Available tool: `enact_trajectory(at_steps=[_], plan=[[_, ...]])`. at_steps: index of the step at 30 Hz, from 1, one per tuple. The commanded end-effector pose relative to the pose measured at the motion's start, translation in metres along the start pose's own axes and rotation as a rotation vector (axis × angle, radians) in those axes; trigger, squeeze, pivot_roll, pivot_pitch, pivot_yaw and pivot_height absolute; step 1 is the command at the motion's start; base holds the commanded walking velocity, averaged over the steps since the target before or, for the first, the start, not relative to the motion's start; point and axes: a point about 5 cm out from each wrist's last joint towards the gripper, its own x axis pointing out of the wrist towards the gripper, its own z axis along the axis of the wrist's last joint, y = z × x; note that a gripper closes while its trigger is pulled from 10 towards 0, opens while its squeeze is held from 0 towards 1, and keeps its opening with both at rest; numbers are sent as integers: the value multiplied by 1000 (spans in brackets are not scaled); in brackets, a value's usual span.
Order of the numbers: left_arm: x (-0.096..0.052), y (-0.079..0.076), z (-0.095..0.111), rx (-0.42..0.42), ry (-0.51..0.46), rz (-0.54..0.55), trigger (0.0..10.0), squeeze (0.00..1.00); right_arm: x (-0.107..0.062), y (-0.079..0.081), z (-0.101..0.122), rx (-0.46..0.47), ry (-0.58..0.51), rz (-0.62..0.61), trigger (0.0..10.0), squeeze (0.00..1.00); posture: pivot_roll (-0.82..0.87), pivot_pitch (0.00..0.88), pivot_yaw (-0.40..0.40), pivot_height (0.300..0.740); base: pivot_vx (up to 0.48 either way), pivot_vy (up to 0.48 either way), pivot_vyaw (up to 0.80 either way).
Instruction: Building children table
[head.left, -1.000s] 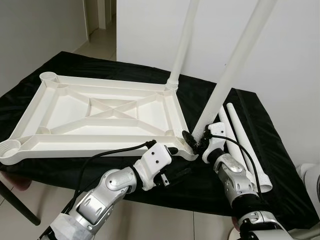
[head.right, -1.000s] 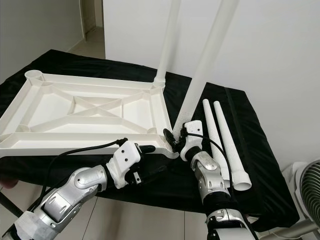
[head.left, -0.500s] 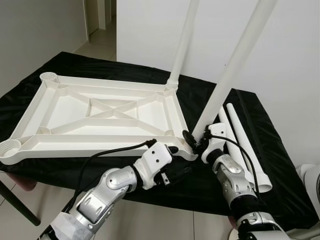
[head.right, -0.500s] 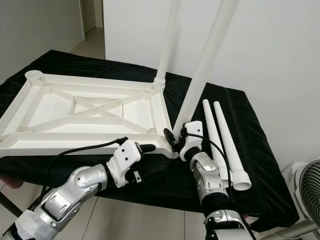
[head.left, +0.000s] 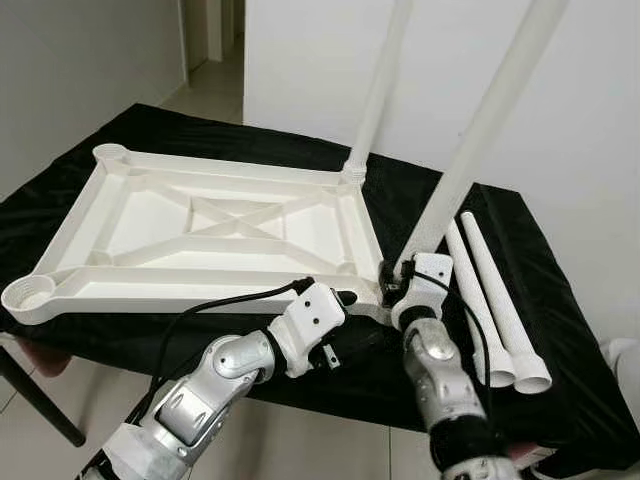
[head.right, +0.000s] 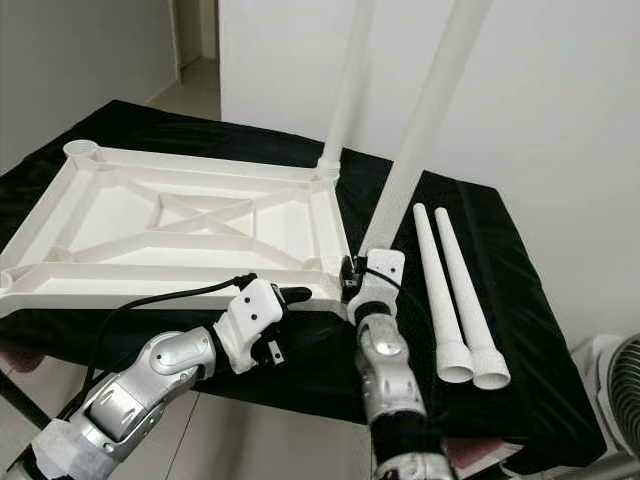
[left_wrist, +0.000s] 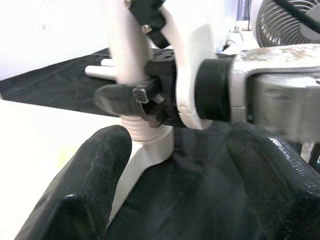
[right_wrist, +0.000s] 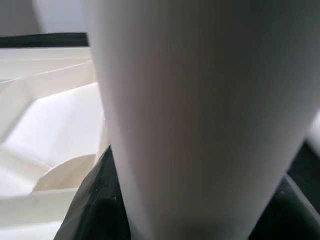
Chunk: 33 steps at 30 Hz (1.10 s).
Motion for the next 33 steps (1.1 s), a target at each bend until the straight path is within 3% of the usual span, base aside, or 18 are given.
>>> enact_trajectory(at_steps=[1,14,15,23,27,31,33], plan=[[2,-5,-1,-1,0,-79,10000,0,-9,-21,-21,-37,105,-137,10000,0,-3,0,-153,740,0,0,0],[1,-4,-2,1,1,-78,10000,0,-11,-13,-10,-5,57,-99,10000,0,-4,0,-154,740,0,0,0],[1,-4,-2,2,2,-78,10000,0,-11,-13,-7,-6,40,-93,10000,1000,-2,0,-155,740,0,0,0],[-1,-4,-2,-2,3,-73,10000,0,-15,-22,-6,18,1,-18,10000,1000,2,0,-153,740,0,0,0],[-2,-5,-4,-6,9,-79,10000,0,-16,-23,-4,32,-4,74,10000,1000,0,0,-151,740,0,0,0],[-4,-7,-4,-11,12,-98,10000,0,-14,-24,-3,-14,-7,184,10000,1000,-2,0,-149,740,0,0,0],[-5,-6,-4,-11,13,-104,10000,0,-10,-26,-5,-50,7,291,10000,0,-2,0,-149,740,0,0,0]])
